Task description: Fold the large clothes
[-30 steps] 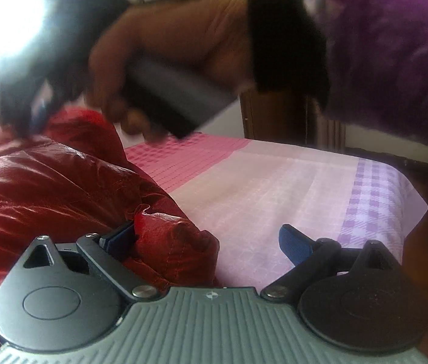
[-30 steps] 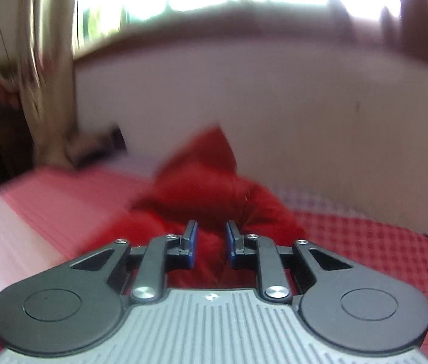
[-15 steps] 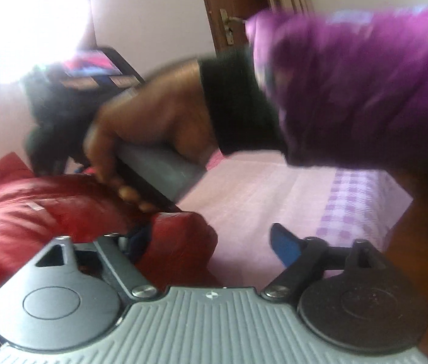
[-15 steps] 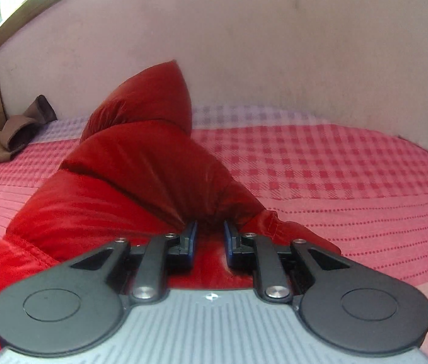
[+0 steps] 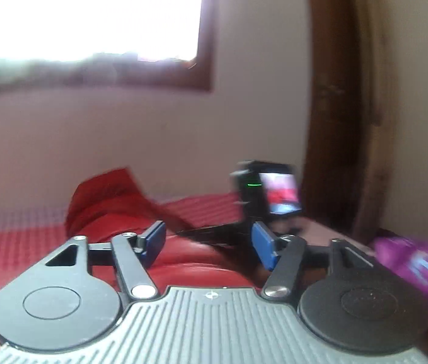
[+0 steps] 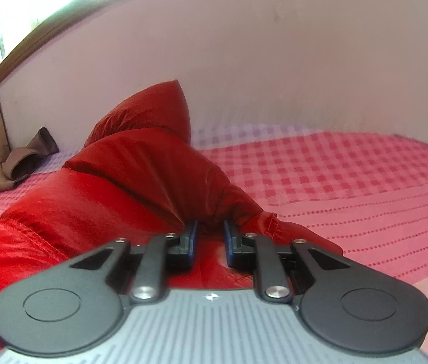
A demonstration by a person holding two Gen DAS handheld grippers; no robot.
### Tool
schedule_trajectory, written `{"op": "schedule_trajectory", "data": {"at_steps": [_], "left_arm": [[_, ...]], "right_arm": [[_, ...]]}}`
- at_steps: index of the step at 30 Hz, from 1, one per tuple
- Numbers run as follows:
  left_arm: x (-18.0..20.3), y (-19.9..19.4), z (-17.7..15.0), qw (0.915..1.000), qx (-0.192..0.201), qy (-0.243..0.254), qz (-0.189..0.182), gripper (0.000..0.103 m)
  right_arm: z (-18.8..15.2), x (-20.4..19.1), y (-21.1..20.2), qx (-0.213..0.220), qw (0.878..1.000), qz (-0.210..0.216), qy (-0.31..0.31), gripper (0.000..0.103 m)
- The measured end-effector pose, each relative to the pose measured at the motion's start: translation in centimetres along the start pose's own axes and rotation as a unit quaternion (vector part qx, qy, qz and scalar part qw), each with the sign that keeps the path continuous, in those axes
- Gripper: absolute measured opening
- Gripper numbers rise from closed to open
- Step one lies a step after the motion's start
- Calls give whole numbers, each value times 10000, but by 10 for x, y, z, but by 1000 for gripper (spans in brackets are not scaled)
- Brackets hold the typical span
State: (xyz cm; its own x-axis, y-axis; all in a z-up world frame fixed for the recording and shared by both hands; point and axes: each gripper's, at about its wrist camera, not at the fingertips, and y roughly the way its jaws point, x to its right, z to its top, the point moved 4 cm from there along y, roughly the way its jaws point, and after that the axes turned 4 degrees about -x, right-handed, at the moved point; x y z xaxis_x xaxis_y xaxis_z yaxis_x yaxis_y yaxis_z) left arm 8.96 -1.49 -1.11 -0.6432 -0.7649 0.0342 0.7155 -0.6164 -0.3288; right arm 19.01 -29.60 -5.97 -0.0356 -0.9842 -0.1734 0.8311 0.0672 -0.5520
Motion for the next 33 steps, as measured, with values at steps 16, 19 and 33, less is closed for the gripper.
{"op": "schedule_trajectory", "data": {"at_steps": [16, 19, 33], "left_arm": [[-30, 46, -47, 9979, -439, -419, 244, 53], [-33, 46, -56, 9982, -429, -376, 208, 54], [-27, 48, -65, 9987, -326, -290, 280, 54]], "right_arm": [[-19, -3, -6, 693, 9962, -423, -324, 16], [-19, -3, -6, 663, 9962, -417, -376, 17], [-19, -7, -3, 658, 9948, -569, -538, 18]]}}
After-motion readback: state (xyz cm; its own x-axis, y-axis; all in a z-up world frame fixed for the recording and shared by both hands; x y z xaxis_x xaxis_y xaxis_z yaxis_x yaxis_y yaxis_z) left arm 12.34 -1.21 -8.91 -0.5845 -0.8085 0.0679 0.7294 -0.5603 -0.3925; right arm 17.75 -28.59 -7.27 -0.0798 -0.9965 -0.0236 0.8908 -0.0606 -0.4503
